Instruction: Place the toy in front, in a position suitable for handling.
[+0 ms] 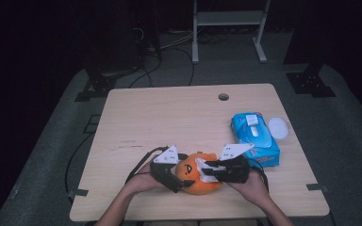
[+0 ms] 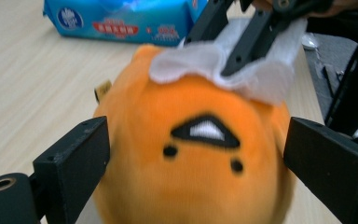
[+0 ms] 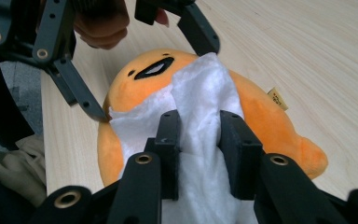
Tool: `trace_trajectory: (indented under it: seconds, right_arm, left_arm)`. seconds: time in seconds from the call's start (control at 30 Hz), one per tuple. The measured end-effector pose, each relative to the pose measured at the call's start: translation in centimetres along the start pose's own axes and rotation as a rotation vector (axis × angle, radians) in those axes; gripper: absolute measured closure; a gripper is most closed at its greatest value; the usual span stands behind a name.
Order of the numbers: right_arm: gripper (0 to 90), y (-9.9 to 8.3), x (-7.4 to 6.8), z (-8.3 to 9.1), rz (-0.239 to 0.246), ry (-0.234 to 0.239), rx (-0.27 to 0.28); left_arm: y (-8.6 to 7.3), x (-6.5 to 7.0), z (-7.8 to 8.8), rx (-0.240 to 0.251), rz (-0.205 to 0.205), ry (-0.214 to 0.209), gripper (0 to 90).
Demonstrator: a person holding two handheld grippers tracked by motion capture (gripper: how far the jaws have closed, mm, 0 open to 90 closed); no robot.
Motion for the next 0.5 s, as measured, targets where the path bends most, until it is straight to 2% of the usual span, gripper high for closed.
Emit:
trace_trajectory:
  seconds: [0.03,0.13,0.2,0.4,0.5]
  right_arm:
    - [70.1,0.0,0.1,0.1,-0.002,0.002,0.002]
    - [71.4,0.0,0.3,0.3,-0.005,0.002,0.009]
    - [72.5,0.0,0.4,0.5,0.002,0.004,0.008]
    - [77.2,-0.2,0.9,1.5,-0.023,0.018,0.022]
    - [77.8,-0.7,1.3,2.1,-0.009,-0.007,0.004]
  left_arm:
    - [-0.2,-0.1,0.1,-0.007,0.001,-0.001,8.5]
    - [-0.5,-0.3,0.2,0.013,0.016,-0.004,15.5]
    - [-0.6,-0.4,0.1,0.017,0.011,-0.005,18.8]
    - [-0.8,-0.5,0.2,0.040,0.027,-0.017,19.8]
    - [-1.0,-0.6,0.2,0.049,0.039,-0.016,19.8]
Point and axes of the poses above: each handheld gripper's, and its own axes: z roughly backward along the jaws, y roughly out of its top, x roughly to its right, the point moved 8 cm from there along -z, roughly forward along the jaws, and after that the axes turned 11 degrees about x, right-handed, at the moved point
